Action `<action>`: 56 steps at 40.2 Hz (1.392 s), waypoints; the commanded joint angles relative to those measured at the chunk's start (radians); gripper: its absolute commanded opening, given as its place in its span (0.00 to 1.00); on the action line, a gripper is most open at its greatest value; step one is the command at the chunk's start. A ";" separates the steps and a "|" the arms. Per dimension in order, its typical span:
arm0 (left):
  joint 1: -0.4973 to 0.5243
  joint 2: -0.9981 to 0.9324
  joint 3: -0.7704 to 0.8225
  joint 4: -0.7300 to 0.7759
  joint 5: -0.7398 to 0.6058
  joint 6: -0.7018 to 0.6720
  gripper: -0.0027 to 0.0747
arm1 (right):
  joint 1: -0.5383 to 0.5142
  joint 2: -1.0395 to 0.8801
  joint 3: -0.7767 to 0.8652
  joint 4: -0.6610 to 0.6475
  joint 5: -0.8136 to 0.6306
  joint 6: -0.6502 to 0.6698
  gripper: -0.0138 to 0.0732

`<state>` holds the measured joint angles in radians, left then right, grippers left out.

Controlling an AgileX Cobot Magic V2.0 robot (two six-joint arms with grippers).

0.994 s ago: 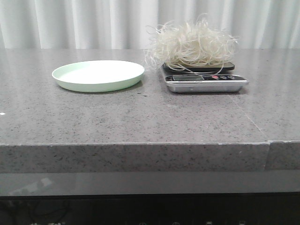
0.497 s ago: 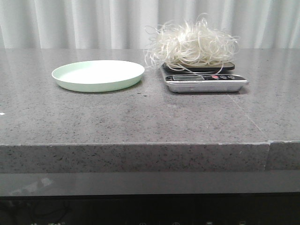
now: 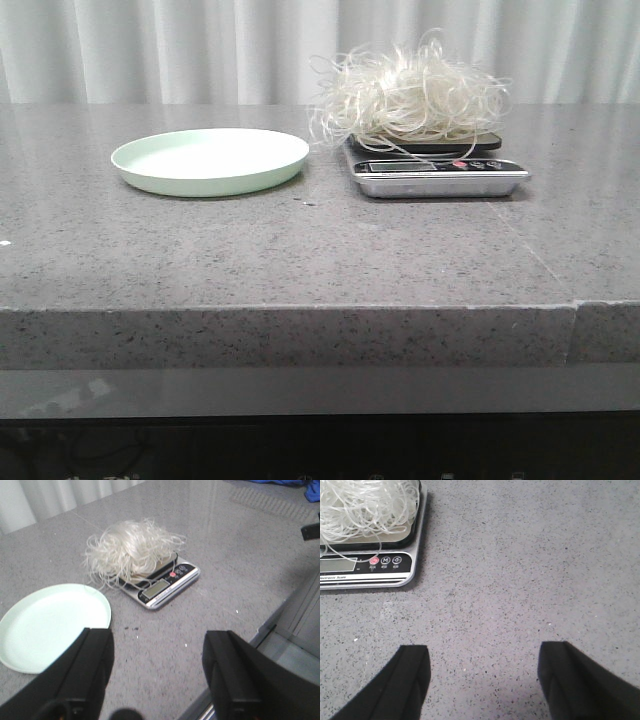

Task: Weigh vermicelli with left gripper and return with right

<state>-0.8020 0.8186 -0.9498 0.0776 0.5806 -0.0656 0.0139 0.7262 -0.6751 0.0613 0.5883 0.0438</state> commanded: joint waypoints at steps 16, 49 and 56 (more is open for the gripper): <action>-0.007 -0.133 0.084 -0.012 -0.075 -0.010 0.66 | -0.003 0.005 -0.035 -0.008 -0.058 -0.007 0.82; -0.007 -0.133 0.084 -0.012 -0.075 -0.010 0.66 | 0.311 0.515 -0.514 -0.008 0.011 -0.067 0.82; -0.007 -0.133 0.084 -0.012 -0.075 -0.010 0.66 | 0.345 0.675 -0.666 -0.008 0.015 -0.070 0.82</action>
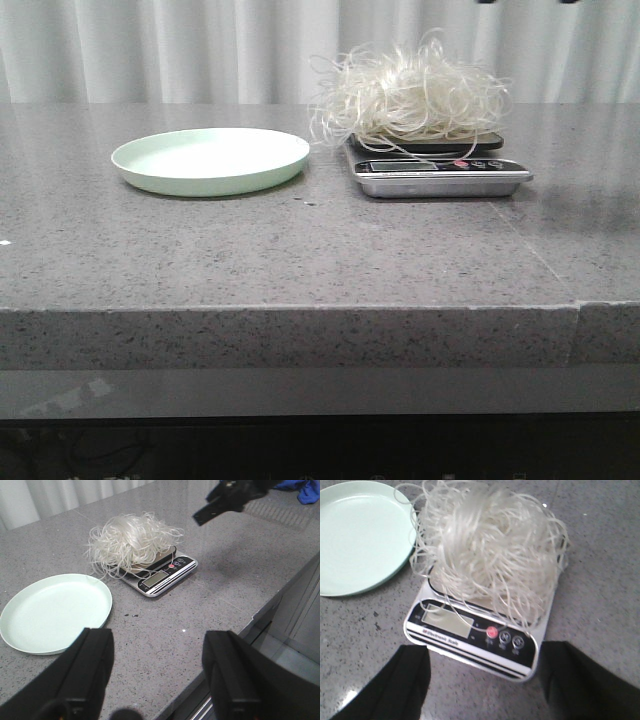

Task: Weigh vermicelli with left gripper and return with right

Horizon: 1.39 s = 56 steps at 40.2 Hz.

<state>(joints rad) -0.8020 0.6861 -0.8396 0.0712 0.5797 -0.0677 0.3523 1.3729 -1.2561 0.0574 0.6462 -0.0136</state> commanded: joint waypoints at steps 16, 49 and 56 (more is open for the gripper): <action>-0.007 0.000 -0.026 -0.005 -0.074 -0.008 0.66 | 0.010 0.298 -0.336 -0.005 -0.025 -0.013 0.81; -0.007 0.000 -0.026 -0.005 -0.074 -0.008 0.66 | 0.010 0.475 -0.504 -0.005 0.055 -0.023 0.35; -0.007 0.000 -0.026 -0.005 -0.074 -0.008 0.66 | 0.010 0.457 -0.506 -0.005 0.057 -0.023 0.35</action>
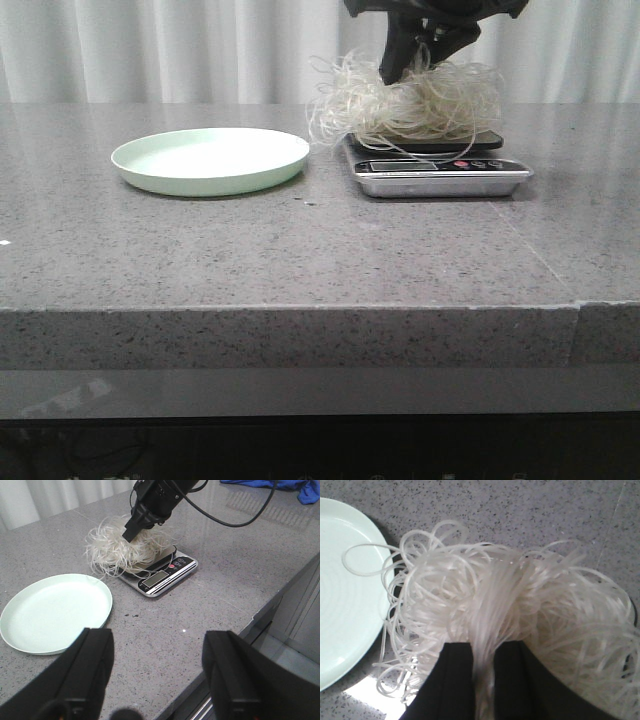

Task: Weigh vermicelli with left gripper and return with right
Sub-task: 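Lower the right gripper into the vermicelli on the scale and close, then lift the vermicelli with the right gripper and carry it over the plate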

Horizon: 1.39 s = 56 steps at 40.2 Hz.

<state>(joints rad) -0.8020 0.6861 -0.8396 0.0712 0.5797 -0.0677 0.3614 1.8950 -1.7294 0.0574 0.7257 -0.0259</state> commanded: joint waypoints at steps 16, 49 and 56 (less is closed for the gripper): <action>-0.007 0.000 -0.026 -0.005 -0.074 -0.008 0.66 | 0.002 -0.195 -0.059 -0.005 -0.058 -0.010 0.35; -0.007 0.000 -0.026 -0.005 -0.074 -0.008 0.66 | 0.275 0.011 -0.419 -0.001 -0.123 -0.010 0.35; -0.007 0.000 -0.026 -0.005 -0.074 -0.008 0.66 | 0.276 0.094 -0.453 -0.001 -0.072 -0.010 0.35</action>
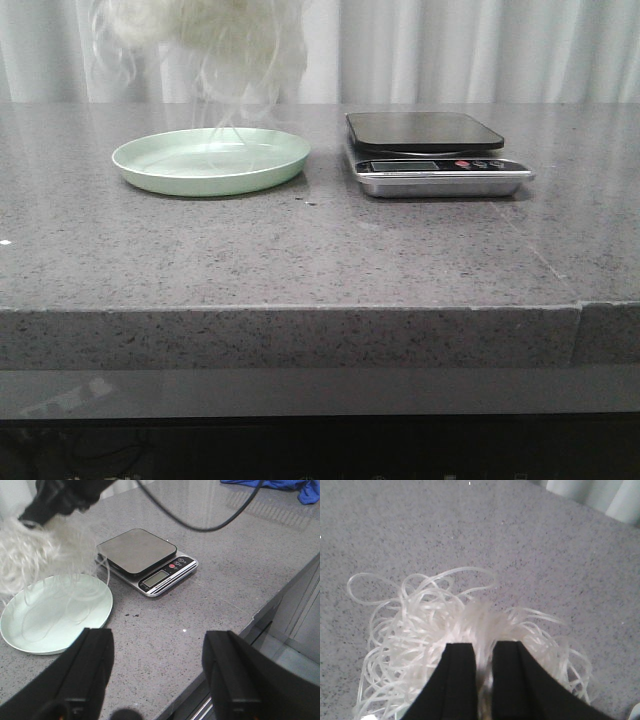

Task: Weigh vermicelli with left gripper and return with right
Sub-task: 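Lift the vermicelli with the right gripper and carry it over the plate, then lower the vermicelli onto the green plate and open the right gripper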

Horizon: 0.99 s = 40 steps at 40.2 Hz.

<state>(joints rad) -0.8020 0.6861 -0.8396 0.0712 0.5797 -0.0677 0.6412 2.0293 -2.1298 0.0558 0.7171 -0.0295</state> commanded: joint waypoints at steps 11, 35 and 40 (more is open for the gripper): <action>-0.007 0.000 -0.026 -0.005 -0.074 -0.008 0.66 | -0.003 0.023 -0.054 0.001 0.028 -0.007 0.52; -0.007 0.000 -0.026 -0.005 -0.074 -0.008 0.66 | -0.008 -0.156 -0.067 -0.015 0.198 0.100 0.72; -0.007 0.000 -0.026 -0.005 -0.074 -0.008 0.66 | -0.008 -0.253 0.034 -0.030 0.153 0.108 0.72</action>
<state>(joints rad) -0.8020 0.6861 -0.8396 0.0712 0.5797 -0.0677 0.6412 1.8887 -2.1258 0.0444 0.9438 0.0683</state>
